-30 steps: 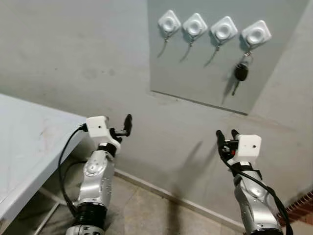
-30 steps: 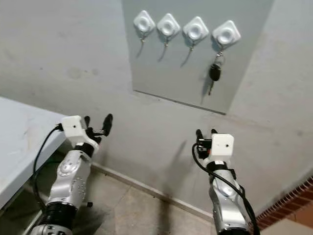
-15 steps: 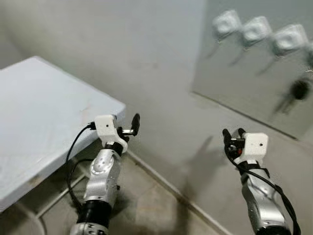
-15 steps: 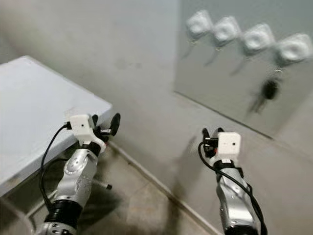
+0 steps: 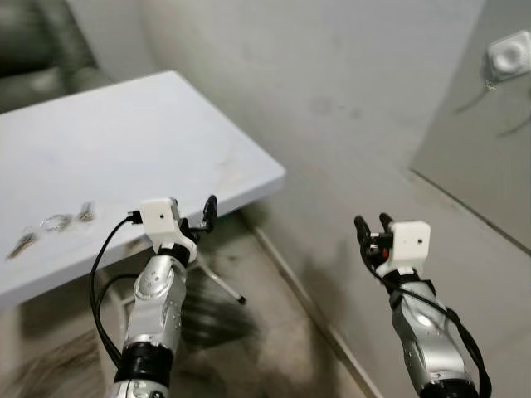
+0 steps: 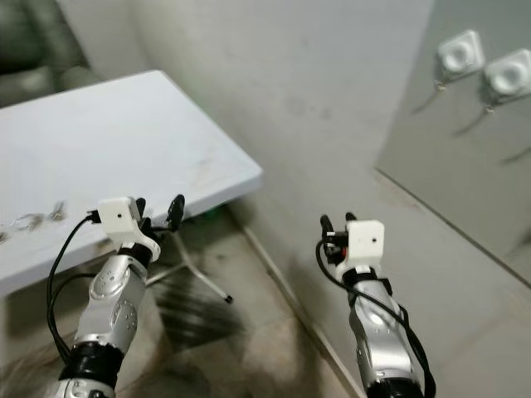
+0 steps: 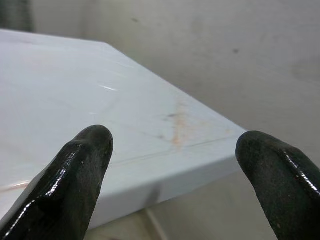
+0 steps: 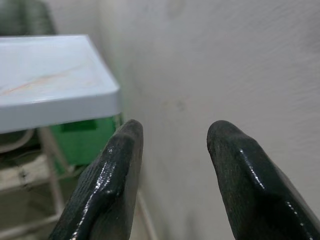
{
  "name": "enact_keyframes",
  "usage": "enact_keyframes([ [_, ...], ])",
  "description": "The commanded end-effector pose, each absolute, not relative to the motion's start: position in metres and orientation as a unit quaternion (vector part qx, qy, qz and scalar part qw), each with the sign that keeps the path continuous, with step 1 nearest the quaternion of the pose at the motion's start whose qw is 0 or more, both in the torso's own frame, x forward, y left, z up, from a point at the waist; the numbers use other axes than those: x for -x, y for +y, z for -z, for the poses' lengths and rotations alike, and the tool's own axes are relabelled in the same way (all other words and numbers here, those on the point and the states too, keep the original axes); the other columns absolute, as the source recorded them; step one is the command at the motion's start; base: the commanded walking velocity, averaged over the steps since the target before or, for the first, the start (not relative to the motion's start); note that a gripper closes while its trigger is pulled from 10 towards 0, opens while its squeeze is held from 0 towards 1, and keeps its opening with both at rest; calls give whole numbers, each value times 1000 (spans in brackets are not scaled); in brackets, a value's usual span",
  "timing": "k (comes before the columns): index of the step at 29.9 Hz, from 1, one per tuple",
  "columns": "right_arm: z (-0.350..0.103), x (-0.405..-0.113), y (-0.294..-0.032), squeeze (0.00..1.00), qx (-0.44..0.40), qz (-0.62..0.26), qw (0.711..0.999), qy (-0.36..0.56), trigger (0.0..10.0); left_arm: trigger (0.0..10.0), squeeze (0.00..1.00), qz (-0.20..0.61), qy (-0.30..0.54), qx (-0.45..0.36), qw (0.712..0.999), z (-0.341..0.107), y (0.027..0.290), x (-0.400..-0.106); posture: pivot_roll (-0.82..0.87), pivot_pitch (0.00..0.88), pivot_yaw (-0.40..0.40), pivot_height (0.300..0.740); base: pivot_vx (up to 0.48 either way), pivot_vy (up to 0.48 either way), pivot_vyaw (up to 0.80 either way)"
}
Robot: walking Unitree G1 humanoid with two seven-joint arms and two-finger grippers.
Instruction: Hang keys on a hook
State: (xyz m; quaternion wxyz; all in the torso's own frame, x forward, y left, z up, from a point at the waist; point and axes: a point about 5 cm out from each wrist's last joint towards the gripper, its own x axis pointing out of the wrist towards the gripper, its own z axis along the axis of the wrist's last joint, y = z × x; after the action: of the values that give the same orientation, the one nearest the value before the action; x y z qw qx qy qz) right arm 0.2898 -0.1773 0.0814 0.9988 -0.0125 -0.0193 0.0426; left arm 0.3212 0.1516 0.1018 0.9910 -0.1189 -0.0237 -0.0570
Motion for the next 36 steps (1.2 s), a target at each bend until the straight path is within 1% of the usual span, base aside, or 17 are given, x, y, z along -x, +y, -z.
enact_keyframes([
  [1,-84,-289,-182,0,15,-38,999,-23,10000,10000,0,67,-27,117,991,-105,146,-322,-32,0,-4,740,0,0,800],
  [25,-88,-286,-186,0,28,-48,998,-31,10000,10000,0,81,-28,117,989,-104,139,-321,-51,0,-3,740,0,0,800],
  [27,-89,-285,-186,0,29,-50,998,-33,10000,10000,0,83,-29,117,989,-105,137,-321,-51,0,-3,740,0,0,538],
  [36,-92,-285,-187,0,19,-50,998,-42,10000,10000,0,89,-28,124,988,-105,134,-322,-60,0,-4,740,0,0,0],
])
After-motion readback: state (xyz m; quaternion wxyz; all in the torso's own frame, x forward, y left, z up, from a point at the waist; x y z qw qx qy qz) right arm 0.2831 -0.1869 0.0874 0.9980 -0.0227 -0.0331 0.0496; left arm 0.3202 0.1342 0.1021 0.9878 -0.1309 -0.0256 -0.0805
